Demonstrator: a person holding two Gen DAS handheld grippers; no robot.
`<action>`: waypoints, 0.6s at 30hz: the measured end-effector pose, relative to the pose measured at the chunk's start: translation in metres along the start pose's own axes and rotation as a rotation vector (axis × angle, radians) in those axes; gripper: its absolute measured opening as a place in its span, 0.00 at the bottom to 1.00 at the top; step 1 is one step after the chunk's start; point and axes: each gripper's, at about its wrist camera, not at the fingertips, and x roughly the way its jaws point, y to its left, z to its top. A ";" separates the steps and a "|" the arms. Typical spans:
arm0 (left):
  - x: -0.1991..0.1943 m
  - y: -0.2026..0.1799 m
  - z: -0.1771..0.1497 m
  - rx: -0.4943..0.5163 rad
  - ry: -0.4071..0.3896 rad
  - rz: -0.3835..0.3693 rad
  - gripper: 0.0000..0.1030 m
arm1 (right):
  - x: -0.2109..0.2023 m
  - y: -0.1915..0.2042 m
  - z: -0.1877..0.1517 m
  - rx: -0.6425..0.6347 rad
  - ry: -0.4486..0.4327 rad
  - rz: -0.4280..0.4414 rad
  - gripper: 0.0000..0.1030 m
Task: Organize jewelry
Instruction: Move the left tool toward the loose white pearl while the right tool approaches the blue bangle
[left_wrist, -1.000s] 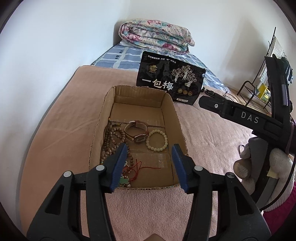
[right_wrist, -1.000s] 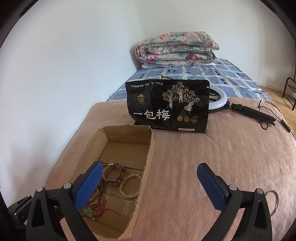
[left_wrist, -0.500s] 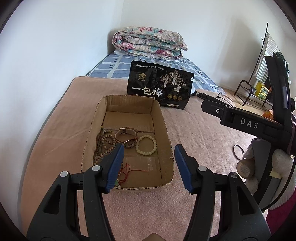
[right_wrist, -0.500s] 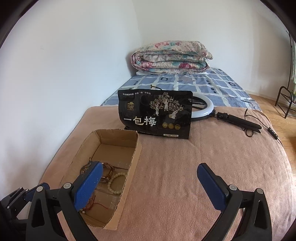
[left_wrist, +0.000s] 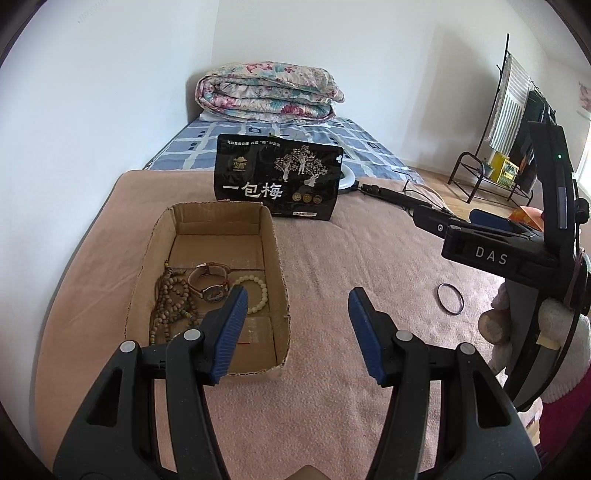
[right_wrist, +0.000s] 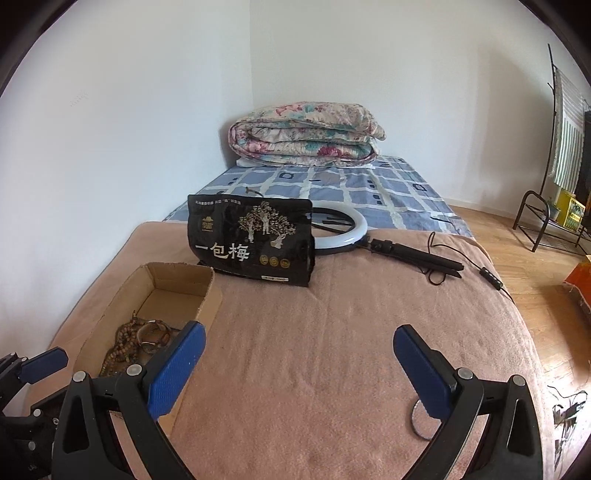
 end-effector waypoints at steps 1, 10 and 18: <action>0.001 -0.003 0.000 0.005 0.000 -0.004 0.56 | -0.002 -0.006 -0.001 0.001 -0.003 -0.008 1.00; 0.014 -0.038 -0.007 0.054 0.025 -0.038 0.56 | -0.018 -0.064 -0.015 0.058 -0.006 -0.060 1.00; 0.026 -0.064 -0.012 0.077 0.050 -0.070 0.56 | -0.023 -0.127 -0.028 0.110 0.035 -0.107 1.00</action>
